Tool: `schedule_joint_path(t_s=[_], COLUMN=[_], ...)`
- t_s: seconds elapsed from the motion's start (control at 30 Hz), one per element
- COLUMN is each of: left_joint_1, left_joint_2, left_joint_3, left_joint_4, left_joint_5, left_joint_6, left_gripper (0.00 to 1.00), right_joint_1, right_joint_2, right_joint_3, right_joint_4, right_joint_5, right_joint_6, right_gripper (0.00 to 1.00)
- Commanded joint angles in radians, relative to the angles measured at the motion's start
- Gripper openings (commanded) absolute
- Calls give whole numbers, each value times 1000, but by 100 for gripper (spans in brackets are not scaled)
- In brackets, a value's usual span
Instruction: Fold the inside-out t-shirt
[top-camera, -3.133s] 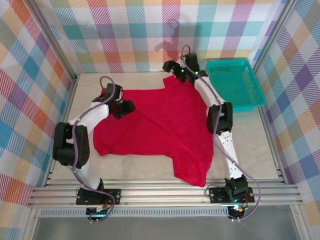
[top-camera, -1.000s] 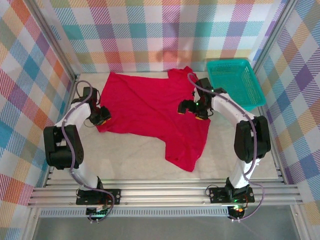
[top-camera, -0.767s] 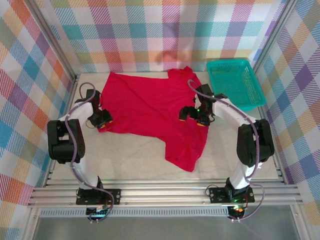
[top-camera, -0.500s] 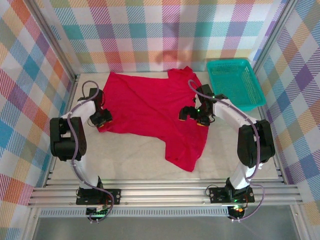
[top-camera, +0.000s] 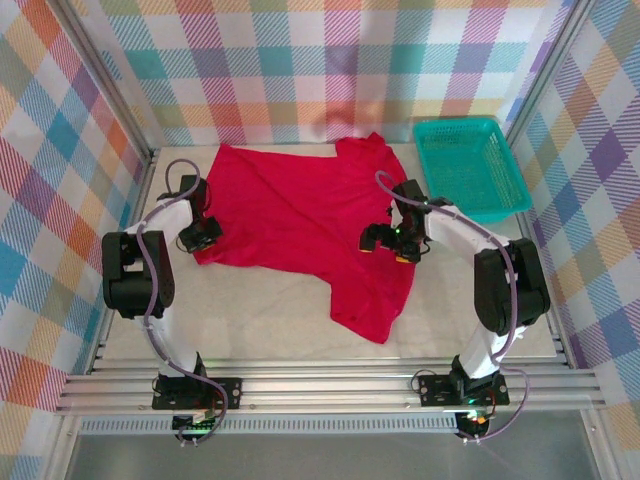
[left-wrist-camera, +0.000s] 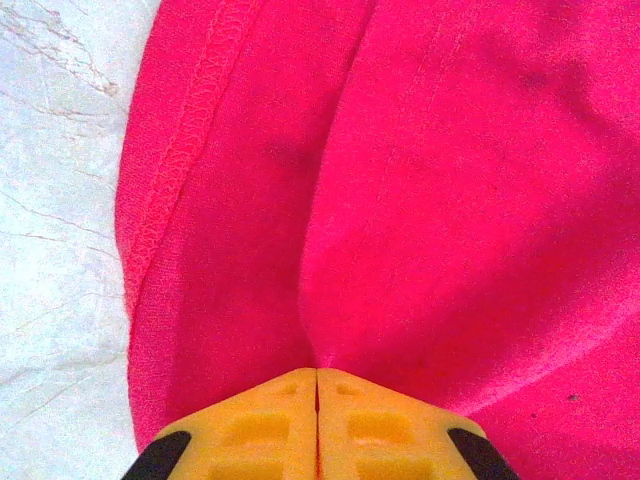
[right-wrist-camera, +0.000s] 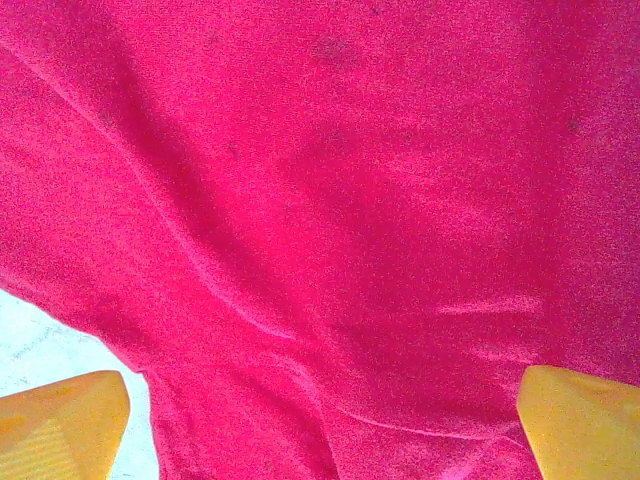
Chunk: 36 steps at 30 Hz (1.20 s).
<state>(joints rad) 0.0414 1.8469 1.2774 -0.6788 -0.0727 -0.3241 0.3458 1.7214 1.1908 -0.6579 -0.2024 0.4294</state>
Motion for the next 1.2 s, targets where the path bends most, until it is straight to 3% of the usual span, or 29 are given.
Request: schedule_joint_path(t_s=[0.0, 0.2, 0.3, 0.37, 0.47, 0.63, 0.77, 1.03, 1.1, 1.17], left_joint_1=[3, 75, 78, 73, 42, 26, 20, 5, 5, 6], left_joint_2=[1, -86, -116, -120, -106, -77, -47, 73, 95, 107], left_joint_3=[9, -16, -28, -38, -17, 24, 39, 69, 80, 99], left_joint_4=[-17, -26, 4, 27, -4, -83, -111, -158, -167, -184], left_joint_5=[1, 39, 132, 205, 206, 157, 151, 35, -3, -42], left_joint_6=[8, -16, 12, 31, 87, 144, 178, 204, 198, 189], left_gripper=[0, 0, 0, 26, 47, 55, 50, 41, 30, 11], right_joint_1=[-13, -25, -34, -35, -37, -39, -43, -63, -67, -75], right_joint_2=[21, 53, 48, 46, 49, 59, 64, 72, 84, 100], right_joint_3=[-12, -37, -55, -59, -59, -53, -48, -52, -53, -55], right_joint_4=[55, 52, 61, 65, 71, 84, 88, 99, 100, 96], right_joint_5=[-6, 40, 35, 27, 15, -12, -25, -55, -55, -48], right_joint_6=[9, -2, -8, -10, -9, -5, -3, 3, 4, 5], right_gripper=[100, 100, 100, 100, 100, 100, 100, 100, 100, 100])
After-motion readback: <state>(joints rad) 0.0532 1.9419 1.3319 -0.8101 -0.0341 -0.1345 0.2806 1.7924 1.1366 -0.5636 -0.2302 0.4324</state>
